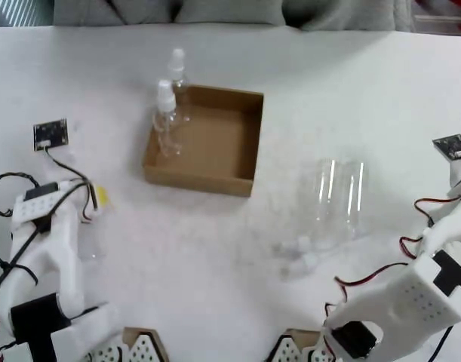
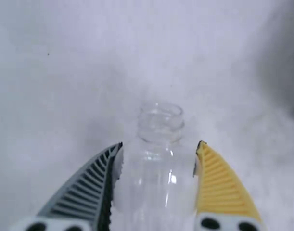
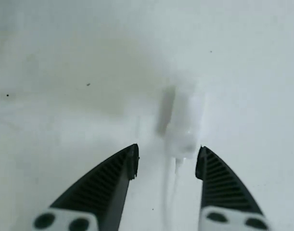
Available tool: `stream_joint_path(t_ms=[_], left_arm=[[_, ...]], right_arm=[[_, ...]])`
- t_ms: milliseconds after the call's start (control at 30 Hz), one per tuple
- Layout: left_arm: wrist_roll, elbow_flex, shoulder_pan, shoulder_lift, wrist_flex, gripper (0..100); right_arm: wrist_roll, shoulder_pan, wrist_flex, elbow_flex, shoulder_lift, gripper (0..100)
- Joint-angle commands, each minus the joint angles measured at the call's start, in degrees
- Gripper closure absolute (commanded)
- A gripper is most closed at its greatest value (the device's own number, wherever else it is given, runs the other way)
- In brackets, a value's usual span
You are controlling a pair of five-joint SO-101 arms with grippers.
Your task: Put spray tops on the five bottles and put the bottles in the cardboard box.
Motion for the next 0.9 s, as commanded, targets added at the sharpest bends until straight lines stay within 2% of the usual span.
stream_joint_path(t_ms=[0, 400, 867], left_arm=[[-0.5, -0.2, 0.3, -2.3, -0.8, 97], [-0.5, -0.2, 0.3, -2.3, -0.8, 97], [-0.5, -0.2, 0.3, -2.3, -0.8, 97]], right_arm=[[1.1, -0.4, -2.3, -2.2, -3.2, 82.3], [1.1, -0.6, -8.7, -2.6, 6.8, 82.3], [1.2, -0.3, -8.7, -2.6, 8.2, 82.6]])
